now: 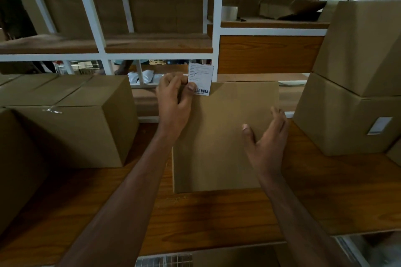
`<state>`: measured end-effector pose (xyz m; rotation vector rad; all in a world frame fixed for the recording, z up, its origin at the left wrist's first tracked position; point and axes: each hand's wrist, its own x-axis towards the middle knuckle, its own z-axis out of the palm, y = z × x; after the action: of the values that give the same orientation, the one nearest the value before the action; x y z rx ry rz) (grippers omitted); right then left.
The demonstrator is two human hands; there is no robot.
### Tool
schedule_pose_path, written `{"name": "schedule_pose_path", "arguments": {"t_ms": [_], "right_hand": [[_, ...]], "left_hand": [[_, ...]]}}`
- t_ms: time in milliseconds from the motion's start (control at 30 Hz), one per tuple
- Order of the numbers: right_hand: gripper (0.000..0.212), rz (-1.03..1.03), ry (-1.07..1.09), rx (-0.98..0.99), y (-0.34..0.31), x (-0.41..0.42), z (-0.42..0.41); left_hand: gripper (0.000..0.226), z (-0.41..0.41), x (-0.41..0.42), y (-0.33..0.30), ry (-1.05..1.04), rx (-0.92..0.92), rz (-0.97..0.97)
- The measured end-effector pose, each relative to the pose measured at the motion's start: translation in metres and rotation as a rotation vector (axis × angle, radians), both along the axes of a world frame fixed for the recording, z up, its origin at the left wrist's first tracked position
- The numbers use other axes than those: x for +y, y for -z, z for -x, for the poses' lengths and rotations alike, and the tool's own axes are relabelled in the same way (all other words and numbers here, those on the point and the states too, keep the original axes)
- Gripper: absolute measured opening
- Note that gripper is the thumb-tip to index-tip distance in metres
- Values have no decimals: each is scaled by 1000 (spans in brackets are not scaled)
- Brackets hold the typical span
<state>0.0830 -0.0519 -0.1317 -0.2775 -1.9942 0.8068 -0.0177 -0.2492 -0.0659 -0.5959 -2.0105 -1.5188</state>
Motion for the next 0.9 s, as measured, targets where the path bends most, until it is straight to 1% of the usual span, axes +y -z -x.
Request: {"name": "schedule_pose_path", "arguments": {"t_ms": [100,133,233,333,400,467,567,667,733,800,900], "right_hand": [[80,51,-13,25,2,-5,-12],[83,62,-17,26,3,-7,-17],[95,92,-23,10,11,-11,-29],[109,121,-31,-58,20,-15,-39],[114,113,-30,-85,25,-17,-44],[114,103,-37,-81,28,-20,-48],[108,140,-52,-82,28,-25,-51],[104,155,-111,-73,32,-26,-54],[101,144,-162,-64,36,-23,-58],[98,137,-214,-57,39,-17,-64],[92,128,-305,-42,42,-7,-76]], "left_hand": [[8,-21,-6,2,87,-57,-127],[7,-27,-9,4,97,-68,-146],[19,-38,-18,16,75,-43,-128],[22,-47,-28,27,60,-55,-140],[25,-56,-33,29,61,-72,-159],[29,-65,-38,31,65,-85,-187],[35,-77,-46,32,45,-142,-253],[39,-92,-52,36,-1,-204,-334],[41,-103,-52,40,-45,-224,-352],[34,-115,-50,46,-86,-235,-353],[14,-138,-45,49,-123,-236,-418]]}}
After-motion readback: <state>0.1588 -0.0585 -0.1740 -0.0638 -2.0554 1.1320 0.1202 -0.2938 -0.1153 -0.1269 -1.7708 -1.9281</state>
